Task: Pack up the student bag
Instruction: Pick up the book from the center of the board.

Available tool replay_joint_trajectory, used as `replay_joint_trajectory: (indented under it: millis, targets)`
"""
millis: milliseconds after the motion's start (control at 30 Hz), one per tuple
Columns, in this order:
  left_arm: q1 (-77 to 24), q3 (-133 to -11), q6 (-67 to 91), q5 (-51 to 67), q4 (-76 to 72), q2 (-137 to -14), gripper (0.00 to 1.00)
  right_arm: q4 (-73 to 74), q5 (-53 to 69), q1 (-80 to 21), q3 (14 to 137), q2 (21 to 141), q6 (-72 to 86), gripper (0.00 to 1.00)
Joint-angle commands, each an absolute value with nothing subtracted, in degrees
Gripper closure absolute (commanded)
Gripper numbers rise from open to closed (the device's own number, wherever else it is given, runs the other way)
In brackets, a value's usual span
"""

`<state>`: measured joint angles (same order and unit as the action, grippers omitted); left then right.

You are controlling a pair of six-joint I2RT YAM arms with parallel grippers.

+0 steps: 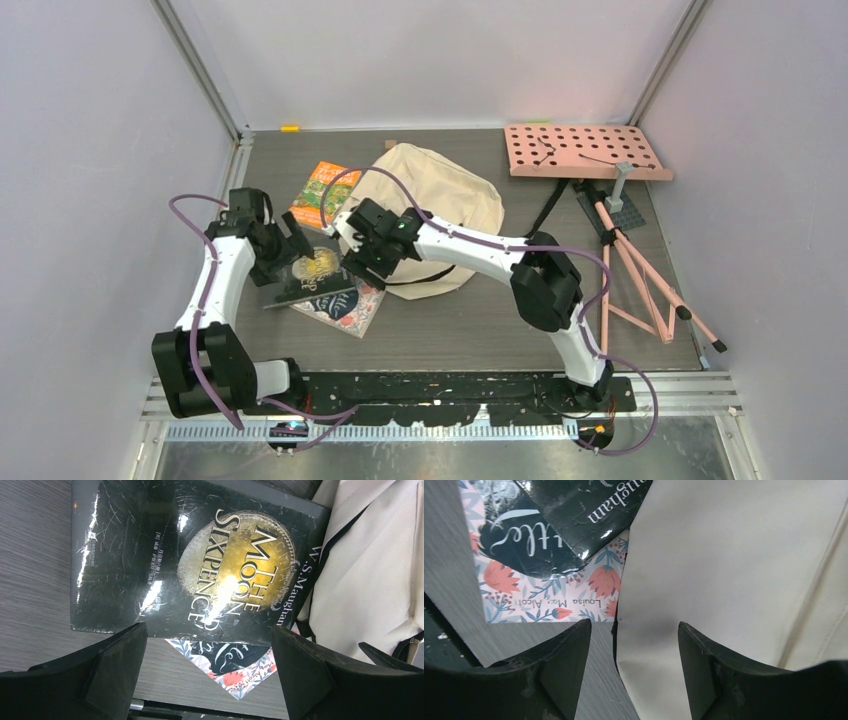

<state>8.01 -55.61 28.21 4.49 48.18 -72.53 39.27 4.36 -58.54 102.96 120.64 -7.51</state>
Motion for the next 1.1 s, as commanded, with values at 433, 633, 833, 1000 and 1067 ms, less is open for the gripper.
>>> replay_joint_trajectory:
  millis: [433, 633, 833, 1000, 1067]
  targets:
    - [8.49, -55.79, 26.85, 1.98, 50.67, -69.69, 0.03, 34.43, -14.96, -62.02, 102.88, 117.98, -8.87, 0.78]
    - [10.02, -54.29, 28.19, 3.12, 49.4, -68.7, 0.02, 34.88, -13.09, -57.96, 103.34, 115.03, -4.93, 0.88]
    - [12.48, -52.5, 31.67, 6.15, 47.3, -67.79, 0.02, 35.57, -6.2, -49.81, 103.22, 112.82, 3.67, 0.86]
    - [15.2, -49.85, 35.45, 9.52, 45.18, -66.71, 0.02, 35.6, 3.61, -41.32, 103.25, 113.26, 11.21, 0.84]
    - [16.55, -48.38, 36.89, 10.82, 44.2, -66.28, 0.02, 35.6, 6.41, -38.73, 103.43, 113.92, 13.06, 0.87]
